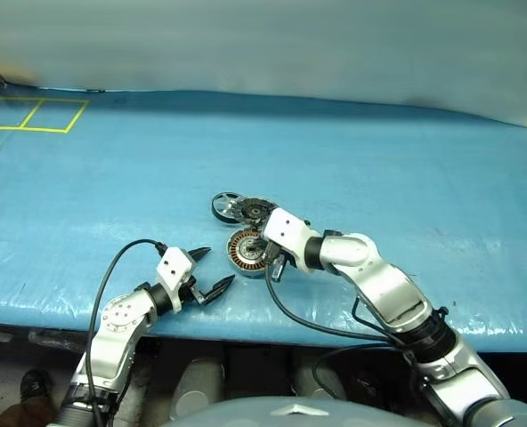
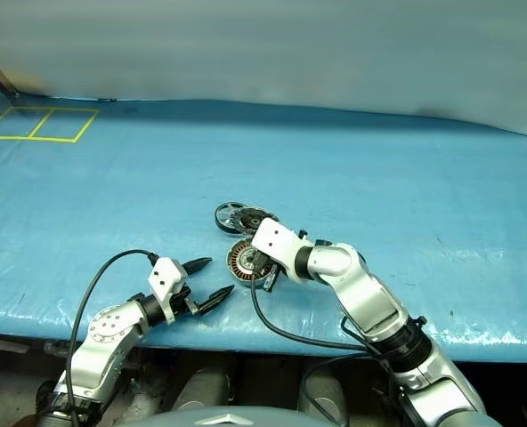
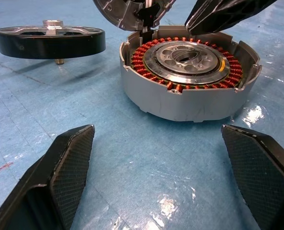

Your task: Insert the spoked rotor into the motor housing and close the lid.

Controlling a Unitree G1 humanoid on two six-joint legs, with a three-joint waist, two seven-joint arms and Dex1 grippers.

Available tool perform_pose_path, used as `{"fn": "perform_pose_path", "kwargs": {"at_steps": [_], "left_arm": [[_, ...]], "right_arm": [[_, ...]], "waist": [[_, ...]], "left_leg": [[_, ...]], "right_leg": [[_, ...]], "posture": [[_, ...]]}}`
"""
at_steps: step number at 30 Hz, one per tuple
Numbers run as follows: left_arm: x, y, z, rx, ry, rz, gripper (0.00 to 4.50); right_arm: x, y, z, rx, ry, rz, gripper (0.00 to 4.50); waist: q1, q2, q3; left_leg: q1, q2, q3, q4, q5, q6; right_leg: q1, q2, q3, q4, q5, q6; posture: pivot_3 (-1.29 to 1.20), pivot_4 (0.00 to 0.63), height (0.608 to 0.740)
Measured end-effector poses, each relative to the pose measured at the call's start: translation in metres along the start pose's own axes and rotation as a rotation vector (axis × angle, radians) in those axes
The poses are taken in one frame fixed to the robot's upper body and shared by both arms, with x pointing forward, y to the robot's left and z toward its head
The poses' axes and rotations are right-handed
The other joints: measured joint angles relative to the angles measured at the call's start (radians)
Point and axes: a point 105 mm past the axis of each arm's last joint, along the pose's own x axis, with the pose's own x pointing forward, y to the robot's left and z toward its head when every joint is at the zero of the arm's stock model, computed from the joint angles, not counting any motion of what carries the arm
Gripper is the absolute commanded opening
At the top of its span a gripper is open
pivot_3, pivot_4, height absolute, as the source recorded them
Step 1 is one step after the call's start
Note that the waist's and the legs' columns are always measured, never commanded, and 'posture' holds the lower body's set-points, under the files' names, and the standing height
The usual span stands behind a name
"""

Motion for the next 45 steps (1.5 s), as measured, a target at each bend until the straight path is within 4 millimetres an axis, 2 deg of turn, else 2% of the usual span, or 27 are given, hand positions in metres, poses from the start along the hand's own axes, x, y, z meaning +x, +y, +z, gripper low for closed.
{"fn": "perform_pose_path", "kwargs": {"at_steps": [9, 13, 23, 40, 45], "left_arm": [[0.001, -0.001, 0.0, 0.001, 0.0, -0.006, 4.5], [0.001, 0.0, 0.0, 0.0, 0.001, -0.006, 4.5], [0.0, 0.0, 0.0, 0.0, 0.003, -0.005, 4.5], [0.001, -0.002, -0.001, -0.001, 0.003, -0.01, 4.5], [0.001, -0.002, -0.001, -0.003, 0.003, -0.01, 4.5]], "right_arm": [[0.002, 0.007, -0.005, 0.022, 0.012, 0.025, 0.01], [0.008, 0.008, -0.013, 0.05, 0.034, 0.035, 0.01], [0.014, 0.009, -0.011, 0.047, 0.012, 0.041, 0.01], [0.015, -0.001, -0.003, 0.015, 0.004, 0.003, 0.01], [0.014, -0.011, -0.004, 0.011, 0.012, -0.041, 0.01]], "waist": [[0.0, 0.0, 0.0], [0.0, 0.0, 0.0], [0.0, 0.0, 0.0], [0.0, 0.0, 0.0], [0.0, 0.0, 0.0]], "left_leg": [[0.0, 0.0, 0.0, 0.0, 0.0, 0.0], [0.0, 0.0, 0.0, 0.0, 0.0, 0.0], [0.0, 0.0, 0.0, 0.0, 0.0, 0.0], [0.0, 0.0, 0.0, 0.0, 0.0, 0.0], [0.0, 0.0, 0.0, 0.0, 0.0, 0.0]], "right_leg": [[0.0, 0.0, 0.0, 0.0, 0.0, 0.0], [0.0, 0.0, 0.0, 0.0, 0.0, 0.0], [0.0, 0.0, 0.0, 0.001, 0.0, 0.0], [0.0, 0.0, 0.0, 0.001, 0.0, 0.0], [0.0, 0.0, 0.0, 0.0, 0.0, 0.0]], "posture": [[0.0, 0.15, 0.74], [0.0, 0.15, 0.74], [0.0, 0.15, 0.74], [0.0, 0.15, 0.74], [0.0, 0.15, 0.74]]}}
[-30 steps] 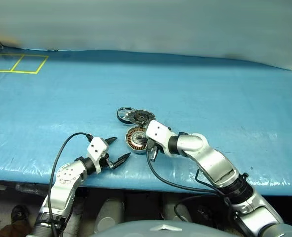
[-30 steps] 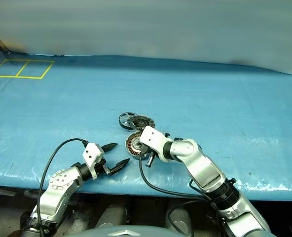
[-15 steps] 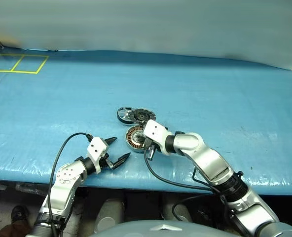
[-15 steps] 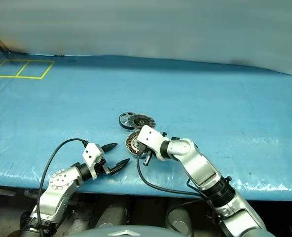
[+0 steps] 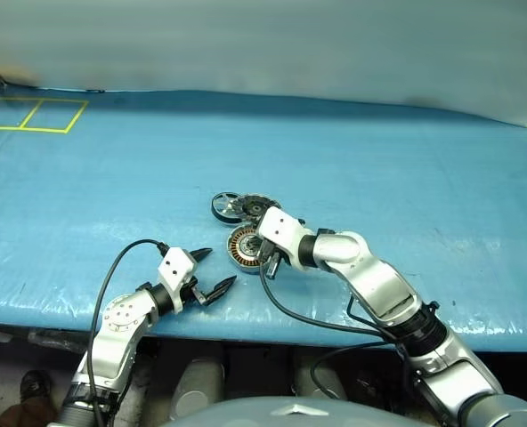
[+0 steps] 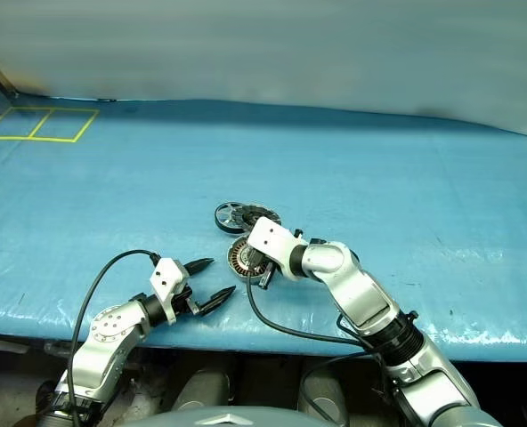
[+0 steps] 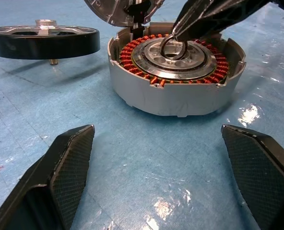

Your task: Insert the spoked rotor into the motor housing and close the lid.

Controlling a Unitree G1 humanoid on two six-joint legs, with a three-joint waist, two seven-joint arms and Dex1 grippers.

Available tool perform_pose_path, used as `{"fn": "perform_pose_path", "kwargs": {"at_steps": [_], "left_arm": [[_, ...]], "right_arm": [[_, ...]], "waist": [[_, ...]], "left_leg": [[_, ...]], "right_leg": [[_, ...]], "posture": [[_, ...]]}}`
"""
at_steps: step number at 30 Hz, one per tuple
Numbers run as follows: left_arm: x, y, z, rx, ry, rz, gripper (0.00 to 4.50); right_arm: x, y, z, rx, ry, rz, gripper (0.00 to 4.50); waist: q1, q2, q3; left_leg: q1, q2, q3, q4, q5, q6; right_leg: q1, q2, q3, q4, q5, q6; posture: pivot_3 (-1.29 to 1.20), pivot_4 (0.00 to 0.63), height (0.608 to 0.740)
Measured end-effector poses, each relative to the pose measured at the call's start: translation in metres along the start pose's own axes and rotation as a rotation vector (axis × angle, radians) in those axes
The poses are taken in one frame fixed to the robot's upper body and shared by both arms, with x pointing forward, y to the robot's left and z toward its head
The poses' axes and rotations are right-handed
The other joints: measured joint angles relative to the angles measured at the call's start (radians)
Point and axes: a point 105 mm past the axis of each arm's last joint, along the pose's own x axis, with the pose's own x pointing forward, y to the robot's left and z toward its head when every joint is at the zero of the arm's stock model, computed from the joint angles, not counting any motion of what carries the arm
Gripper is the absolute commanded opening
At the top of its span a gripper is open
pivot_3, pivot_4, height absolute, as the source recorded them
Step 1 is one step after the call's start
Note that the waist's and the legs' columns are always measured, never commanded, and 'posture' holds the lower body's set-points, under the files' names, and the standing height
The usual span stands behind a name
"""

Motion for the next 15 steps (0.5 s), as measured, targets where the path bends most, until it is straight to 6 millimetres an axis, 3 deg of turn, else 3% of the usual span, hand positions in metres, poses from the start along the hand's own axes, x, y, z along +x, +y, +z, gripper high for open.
{"fn": "perform_pose_path", "kwargs": {"at_steps": [15], "left_arm": [[-0.0005, -0.0002, -0.0012, -0.004, 0.003, 0.005, 4.5]], "right_arm": [[0.0035, -0.0028, -0.004, 0.016, 0.015, -0.012, 0.01]], "waist": [[-0.001, 0.0, 0.0]], "left_leg": [[0.0, 0.0, 0.0, 0.0, 0.0, 0.0]], "right_leg": [[0.0, 0.0, 0.0, 0.0, 0.0, 0.0]], "posture": [[0.0, 0.15, 0.74]]}}
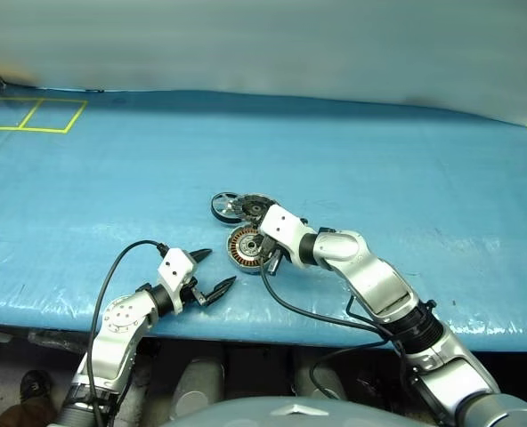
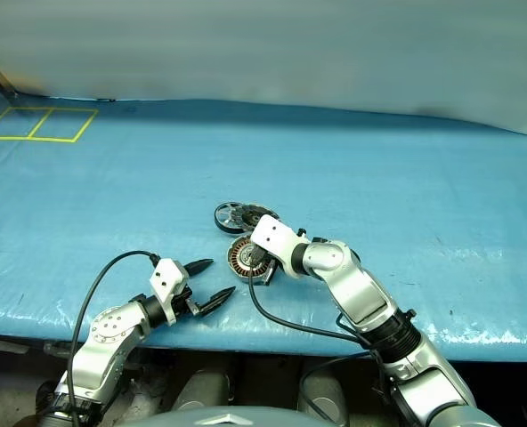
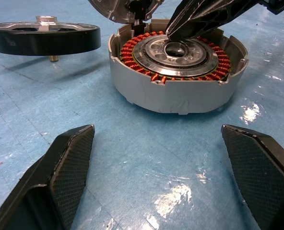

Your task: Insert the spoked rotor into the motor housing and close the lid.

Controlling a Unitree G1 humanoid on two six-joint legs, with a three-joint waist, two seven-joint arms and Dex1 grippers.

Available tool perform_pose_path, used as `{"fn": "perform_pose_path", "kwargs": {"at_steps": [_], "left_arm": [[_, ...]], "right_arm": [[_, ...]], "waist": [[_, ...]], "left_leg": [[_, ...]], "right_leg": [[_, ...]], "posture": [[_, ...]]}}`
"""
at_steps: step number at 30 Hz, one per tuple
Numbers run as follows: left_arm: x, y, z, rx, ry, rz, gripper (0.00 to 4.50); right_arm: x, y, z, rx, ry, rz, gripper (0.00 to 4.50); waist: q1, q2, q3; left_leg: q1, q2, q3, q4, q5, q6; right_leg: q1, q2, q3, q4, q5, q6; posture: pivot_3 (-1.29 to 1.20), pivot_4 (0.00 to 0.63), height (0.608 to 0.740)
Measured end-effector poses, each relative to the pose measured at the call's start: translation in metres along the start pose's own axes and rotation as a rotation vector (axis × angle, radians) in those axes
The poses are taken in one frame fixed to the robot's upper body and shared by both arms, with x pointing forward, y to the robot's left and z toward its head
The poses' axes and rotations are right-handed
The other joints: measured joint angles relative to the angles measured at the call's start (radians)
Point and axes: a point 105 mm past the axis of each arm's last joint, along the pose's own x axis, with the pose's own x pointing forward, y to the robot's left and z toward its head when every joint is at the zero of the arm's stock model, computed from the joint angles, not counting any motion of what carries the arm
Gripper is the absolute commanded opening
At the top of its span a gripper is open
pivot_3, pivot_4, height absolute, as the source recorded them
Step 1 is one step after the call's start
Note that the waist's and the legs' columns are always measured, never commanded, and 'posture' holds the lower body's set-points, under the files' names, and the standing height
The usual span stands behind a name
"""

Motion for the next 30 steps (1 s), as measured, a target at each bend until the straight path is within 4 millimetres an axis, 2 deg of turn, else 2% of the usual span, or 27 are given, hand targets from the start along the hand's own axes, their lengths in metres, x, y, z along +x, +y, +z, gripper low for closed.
{"fn": "perform_pose_path", "kwargs": {"at_steps": [19, 30], "left_arm": [[0.0, 0.001, 0.0, 0.0, 0.0, 0.01, 4.5], [0.0, 0.001, 0.0, 0.0, -0.001, 0.01, 4.5]], "right_arm": [[-0.001, 0.004, -0.005, -0.018, 0.019, 0.005, 0.01], [-0.006, 0.006, 0.008, -0.028, -0.031, 0.008, 0.01]], "waist": [[0.001, 0.0, 0.0], [0.0, 0.0, 0.0]], "left_leg": [[0.0, 0.0, 0.0, 0.0, 0.0, 0.0], [0.0, 0.0, 0.0, 0.0, 0.0, 0.0]], "right_leg": [[0.0, 0.0, 0.0, 0.0, 0.0, 0.0], [0.0, 0.0, 0.0, 0.0, 0.0, 0.0]], "posture": [[0.0, 0.15, 0.74], [0.0, 0.15, 0.74]]}}
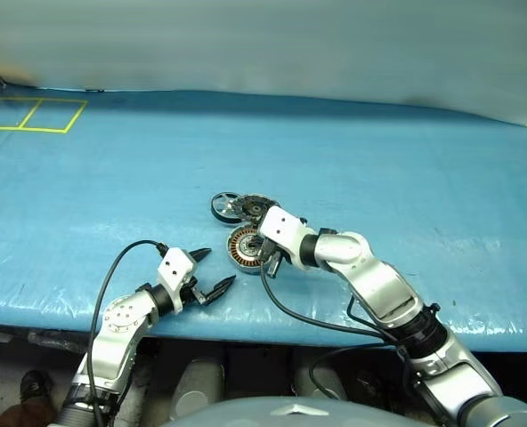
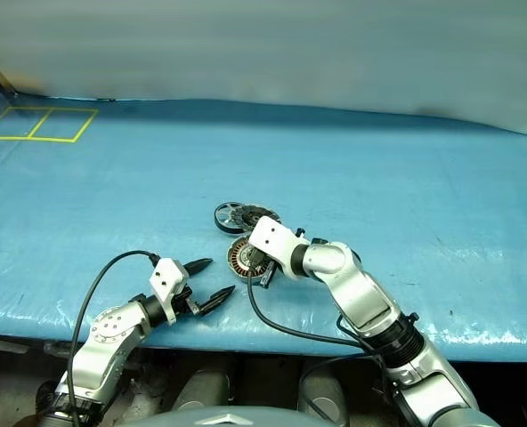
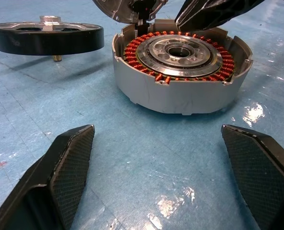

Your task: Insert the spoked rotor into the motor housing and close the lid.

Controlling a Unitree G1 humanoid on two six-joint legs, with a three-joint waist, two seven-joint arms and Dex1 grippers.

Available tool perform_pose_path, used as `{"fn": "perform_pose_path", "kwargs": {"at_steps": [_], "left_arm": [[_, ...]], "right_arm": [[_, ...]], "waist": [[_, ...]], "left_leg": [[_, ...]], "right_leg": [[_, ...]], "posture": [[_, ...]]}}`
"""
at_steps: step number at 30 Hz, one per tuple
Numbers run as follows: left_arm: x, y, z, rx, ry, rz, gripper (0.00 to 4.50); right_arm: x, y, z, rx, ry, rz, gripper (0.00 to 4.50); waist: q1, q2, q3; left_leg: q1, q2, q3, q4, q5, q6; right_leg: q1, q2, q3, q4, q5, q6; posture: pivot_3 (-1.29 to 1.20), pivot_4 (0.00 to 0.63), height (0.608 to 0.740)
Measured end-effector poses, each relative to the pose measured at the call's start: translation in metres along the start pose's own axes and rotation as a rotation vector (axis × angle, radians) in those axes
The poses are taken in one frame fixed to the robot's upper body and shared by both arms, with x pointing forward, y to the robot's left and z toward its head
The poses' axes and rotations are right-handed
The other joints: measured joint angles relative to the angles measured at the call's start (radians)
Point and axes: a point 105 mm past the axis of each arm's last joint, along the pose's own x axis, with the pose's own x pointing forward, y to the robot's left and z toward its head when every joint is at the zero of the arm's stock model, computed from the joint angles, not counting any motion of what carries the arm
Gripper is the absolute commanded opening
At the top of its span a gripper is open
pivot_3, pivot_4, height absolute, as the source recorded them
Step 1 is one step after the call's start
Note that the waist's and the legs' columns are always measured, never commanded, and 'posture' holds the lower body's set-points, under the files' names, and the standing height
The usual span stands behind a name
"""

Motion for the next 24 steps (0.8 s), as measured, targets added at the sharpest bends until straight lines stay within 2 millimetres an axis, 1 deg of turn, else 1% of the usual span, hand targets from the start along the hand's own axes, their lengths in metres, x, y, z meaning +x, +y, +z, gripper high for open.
{"fn": "perform_pose_path", "kwargs": {"at_steps": [6, 9, 10, 14, 18, 20, 22, 24], "left_arm": [[0.0, 0.0, 0.0, 0.0, 0.0, 0.0, 4.5], [0.0, 0.001, 0.0, 0.001, 0.001, 0.001, 4.5], [-0.001, 0.001, 0.0, 0.003, 0.001, 0.002, 4.5], [-0.005, 0.009, 0.003, 0.014, 0.0, 0.019, 4.5], [-0.014, 0.023, 0.007, 0.033, 0.016, 0.042, 4.5], [-0.02, 0.037, 0.014, 0.043, 0.011, 0.071, 4.5], [-0.024, 0.05, 0.024, 0.061, 0.004, 0.097, 4.5], [-0.025, 0.063, 0.039, 0.098, 0.003, 0.09, 4.5]], "right_arm": [[0.002, 0.004, 0.001, 0.004, -0.007, 0.017, 0.01], [0.006, 0.009, -0.004, 0.015, 0.012, 0.041, 0.01], [0.007, 0.011, -0.008, 0.023, 0.023, 0.047, 0.01], [0.008, 0.012, -0.008, 0.025, 0.02, 0.047, 0.01], [0.005, 0.008, -0.008, 0.04, 0.012, 0.032, 0.01], [0.001, 0.003, -0.006, 0.055, -0.004, 0.013, 0.01], [-0.004, -0.001, -0.003, 0.065, -0.025, -0.004, 0.01], [-0.01, -0.003, -0.001, 0.071, -0.046, -0.017, 0.01]], "waist": [[0.0, 0.0, 0.0], [0.0, 0.0, 0.0], [0.0, 0.0, 0.0], [0.0, 0.0, 0.0], [0.0, 0.0, 0.0], [0.001, -0.001, 0.001], [0.002, -0.001, 0.001], [0.004, -0.001, 0.002]], "left_leg": [[0.0, 0.0, 0.0, 0.0, 0.0, 0.0], [0.0, 0.0, 0.0, 0.0, 0.0, 0.0], [0.0, 0.0, 0.0, 0.0, 0.0, 0.0], [0.0, 0.0, 0.0, 0.0, 0.0, 0.0], [0.0, 0.0, 0.0, 0.0, 0.0, 0.0], [0.0, 0.0, -0.001, 0.0, 0.0, 0.0], [-0.001, 0.0, -0.001, 0.0, 0.0, 0.0], [-0.001, 0.0, -0.001, 0.0, 0.0, 0.0]], "right_leg": [[0.0, 0.0, 0.0, 0.0, 0.0, 0.0], [0.0, 0.0, 0.0, 0.0, 0.0, 0.0], [0.0, 0.0, 0.0, 0.0, 0.0, 0.0], [0.0, 0.0, 0.0, 0.0, 0.0, 0.0], [0.0, 0.0, 0.0, 0.0, 0.0, 0.0], [-0.001, 0.0, 0.0, 0.0, 0.0, 0.0], [-0.001, 0.0, 0.0, 0.0, 0.0, 0.0], [-0.001, 0.0, -0.001, 0.0, 0.0, 0.0]], "posture": [[0.0, 0.15, 0.74], [0.0, 0.15, 0.74], [0.0, 0.15, 0.74], [0.0, 0.15, 0.74], [0.0, 0.15, 0.74], [0.0, 0.15, 0.74], [0.0, 0.15, 0.74], [0.0, 0.15, 0.74]]}}
